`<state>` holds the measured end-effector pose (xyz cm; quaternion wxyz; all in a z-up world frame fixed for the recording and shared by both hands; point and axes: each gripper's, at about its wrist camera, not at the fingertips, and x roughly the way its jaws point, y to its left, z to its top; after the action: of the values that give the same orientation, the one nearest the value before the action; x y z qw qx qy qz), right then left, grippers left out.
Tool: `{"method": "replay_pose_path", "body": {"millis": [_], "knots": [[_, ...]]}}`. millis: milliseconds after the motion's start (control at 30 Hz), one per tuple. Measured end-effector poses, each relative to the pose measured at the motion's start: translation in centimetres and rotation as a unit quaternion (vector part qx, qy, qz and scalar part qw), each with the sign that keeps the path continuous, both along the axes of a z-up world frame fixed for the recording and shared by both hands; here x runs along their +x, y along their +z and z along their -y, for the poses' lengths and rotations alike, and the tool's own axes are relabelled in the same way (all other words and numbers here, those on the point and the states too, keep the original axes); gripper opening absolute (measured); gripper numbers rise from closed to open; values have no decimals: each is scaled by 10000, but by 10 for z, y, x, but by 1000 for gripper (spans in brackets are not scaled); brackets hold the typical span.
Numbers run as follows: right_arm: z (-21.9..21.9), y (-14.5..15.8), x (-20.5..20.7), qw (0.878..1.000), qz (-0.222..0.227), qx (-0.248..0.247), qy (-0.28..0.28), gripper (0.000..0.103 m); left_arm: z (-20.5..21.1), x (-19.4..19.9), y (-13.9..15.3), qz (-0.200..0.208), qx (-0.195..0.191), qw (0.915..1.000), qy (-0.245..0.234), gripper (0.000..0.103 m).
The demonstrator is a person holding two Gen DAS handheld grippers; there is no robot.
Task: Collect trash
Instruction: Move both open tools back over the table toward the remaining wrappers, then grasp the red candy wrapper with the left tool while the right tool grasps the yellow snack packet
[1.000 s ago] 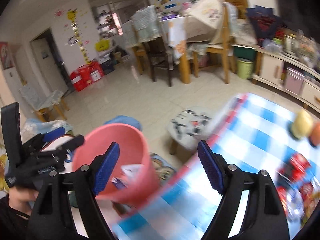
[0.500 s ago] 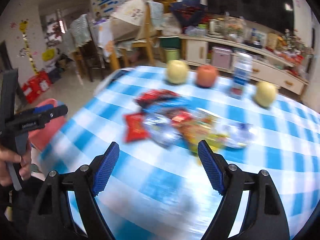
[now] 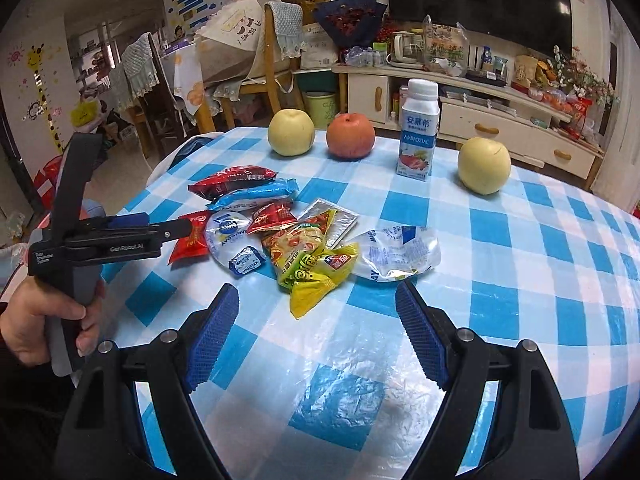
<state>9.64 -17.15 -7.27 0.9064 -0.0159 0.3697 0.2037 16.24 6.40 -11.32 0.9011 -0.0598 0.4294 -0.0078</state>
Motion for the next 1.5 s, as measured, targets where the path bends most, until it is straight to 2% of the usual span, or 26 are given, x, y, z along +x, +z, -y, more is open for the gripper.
{"method": "replay_pose_path", "body": {"millis": [300, 400, 433, 500, 533, 633, 867, 1267, 1333, 1433, 1500], "knots": [[4, -13, 14, 9999, -136, 67, 24, 82, -3, 15, -13, -169, -69, 9998, 41, 92], [5, -14, 18, 9999, -157, 64, 1, 82, -4, 18, -17, -253, -123, 9996, -20, 74], [6, -15, 19, 9998, -163, 65, -5, 82, -5, 17, -16, -228, -136, 9996, -46, 65], [5, -17, 22, 9998, -186, 41, -15, 82, -3, 16, -16, -331, -49, 9994, -127, 41], [5, -17, 24, 9998, -198, 34, -17, 82, -4, 16, -18, -394, -38, 9991, -144, 40], [2, -18, 31, 9998, -195, -16, -14, 82, -9, 9, -18, -331, -71, 9993, -174, 40], [-18, -29, 60, 9994, -285, -170, 56, 81, -3, 9, -21, -214, 267, 9982, -496, 45], [-61, -41, 84, 9915, -279, -1099, 642, 77, 2, 7, -23, -88, 546, 9969, -564, 42], [-65, -41, 82, 9891, -273, -1264, 698, 72, 2, 6, -23, -91, 555, 9968, -568, 42], [-71, -45, 76, 9853, -346, -1421, 881, 49, 2, 7, -23, -96, 564, 9967, -576, 39], [-68, -45, 75, 9860, -360, -1383, 863, 47, 2, 6, -23, -104, 581, 9965, -588, 36]]}}
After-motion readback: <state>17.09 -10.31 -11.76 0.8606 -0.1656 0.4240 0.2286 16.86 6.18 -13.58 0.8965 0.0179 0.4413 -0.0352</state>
